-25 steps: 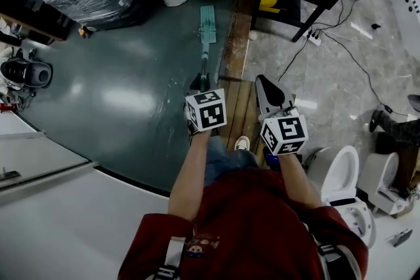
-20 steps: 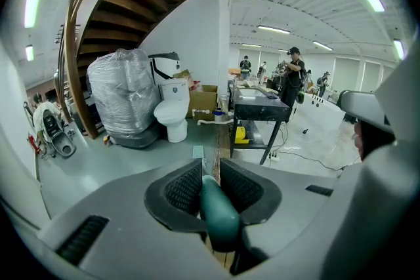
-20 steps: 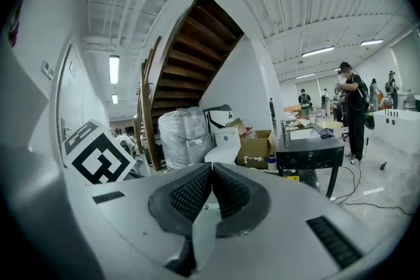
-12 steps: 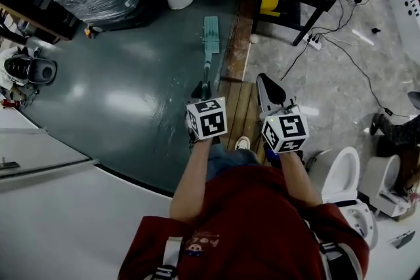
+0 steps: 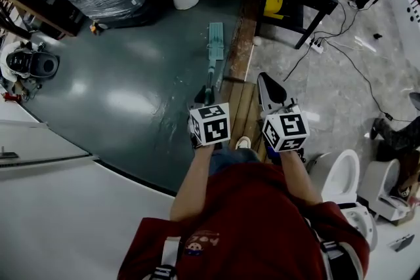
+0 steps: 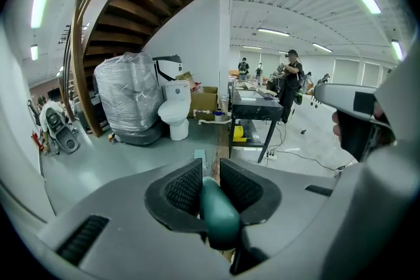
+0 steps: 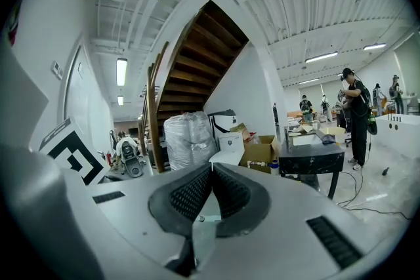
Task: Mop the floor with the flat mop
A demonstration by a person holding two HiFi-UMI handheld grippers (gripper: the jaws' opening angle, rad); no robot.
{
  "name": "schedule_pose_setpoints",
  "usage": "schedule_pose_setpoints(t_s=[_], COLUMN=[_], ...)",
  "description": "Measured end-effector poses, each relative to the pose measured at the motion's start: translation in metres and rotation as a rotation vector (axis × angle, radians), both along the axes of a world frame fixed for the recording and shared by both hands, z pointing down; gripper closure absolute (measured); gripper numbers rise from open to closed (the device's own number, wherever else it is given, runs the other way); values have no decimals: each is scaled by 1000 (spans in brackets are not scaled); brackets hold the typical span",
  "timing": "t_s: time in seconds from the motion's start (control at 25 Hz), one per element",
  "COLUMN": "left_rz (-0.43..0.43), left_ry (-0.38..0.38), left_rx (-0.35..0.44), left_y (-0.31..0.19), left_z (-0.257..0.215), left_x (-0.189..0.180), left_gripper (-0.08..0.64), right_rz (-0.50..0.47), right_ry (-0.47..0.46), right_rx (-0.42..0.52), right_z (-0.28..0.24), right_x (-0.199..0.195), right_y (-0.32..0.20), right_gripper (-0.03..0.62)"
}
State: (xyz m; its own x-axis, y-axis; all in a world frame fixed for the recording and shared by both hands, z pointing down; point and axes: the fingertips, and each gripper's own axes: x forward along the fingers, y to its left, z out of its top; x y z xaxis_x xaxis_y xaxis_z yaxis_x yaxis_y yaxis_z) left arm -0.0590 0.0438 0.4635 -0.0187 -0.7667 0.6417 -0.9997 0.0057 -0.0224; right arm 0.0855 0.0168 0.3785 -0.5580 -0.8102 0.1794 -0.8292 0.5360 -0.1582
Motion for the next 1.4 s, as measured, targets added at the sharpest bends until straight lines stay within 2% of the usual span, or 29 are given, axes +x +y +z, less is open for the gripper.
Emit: schedule_pose_setpoints(t_s=[0.52,1.4], left_rz=[-14,-7], left_ry=[-8,-3], left_rx=[8,23], left_y=[9,-3], left_z=[-6,-1], left_x=[1,6], left_gripper=[465,465], right_rz=[-25,12], right_ry=[2,13], right_rx=[2,-7], right_z=[-1,8], right_x=[-4,13], right_y=[3,-14], right_gripper=[572,572])
